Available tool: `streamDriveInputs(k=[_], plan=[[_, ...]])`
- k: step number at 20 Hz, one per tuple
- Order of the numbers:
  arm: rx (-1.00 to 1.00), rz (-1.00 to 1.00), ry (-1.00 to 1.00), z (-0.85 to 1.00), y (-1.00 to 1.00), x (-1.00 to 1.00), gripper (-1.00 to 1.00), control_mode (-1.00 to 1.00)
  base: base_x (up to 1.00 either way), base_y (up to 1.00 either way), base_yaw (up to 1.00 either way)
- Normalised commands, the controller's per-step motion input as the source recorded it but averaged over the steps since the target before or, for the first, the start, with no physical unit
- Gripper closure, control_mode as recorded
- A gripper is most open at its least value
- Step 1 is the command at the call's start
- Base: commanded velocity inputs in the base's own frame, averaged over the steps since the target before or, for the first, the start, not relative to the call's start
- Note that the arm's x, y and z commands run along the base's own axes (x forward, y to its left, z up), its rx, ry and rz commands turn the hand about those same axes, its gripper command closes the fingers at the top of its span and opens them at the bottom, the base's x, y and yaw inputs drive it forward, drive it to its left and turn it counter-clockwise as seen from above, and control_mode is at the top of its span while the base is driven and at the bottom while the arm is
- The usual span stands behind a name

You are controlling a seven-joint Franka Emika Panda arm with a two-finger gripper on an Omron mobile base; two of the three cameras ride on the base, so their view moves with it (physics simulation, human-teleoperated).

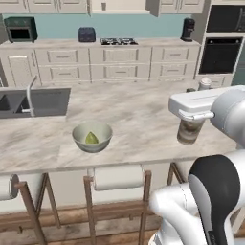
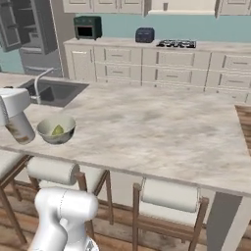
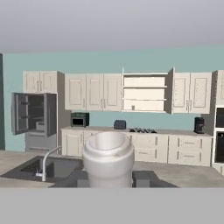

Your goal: There is a bowl on the dining counter. Grab a lemon wedge from the fridge and place it in the bowl. Then get the liquor bottle and glass cup from the cabinet and place them next to the bowl.

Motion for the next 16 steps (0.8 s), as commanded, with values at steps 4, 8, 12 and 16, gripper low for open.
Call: streamDriveInputs(k=[4,8,12,16], plan=[[0.0,0.0,0.0,0.0,0.0,0.0,1.0,1.0,0.1,0.8,-0.25],[0.0,0.0,0.0,0.0,0.0,0.0,1.0,1.0,0.1,0.7,-0.22],[0.0,0.0,0.0,0.0,0.0,0.0,1.0,1.0,0.04,0.39,-0.12],[0.0,0.0,0.0,0.0,0.0,0.0,1.0,1.0,0.23,0.19,0.0]])
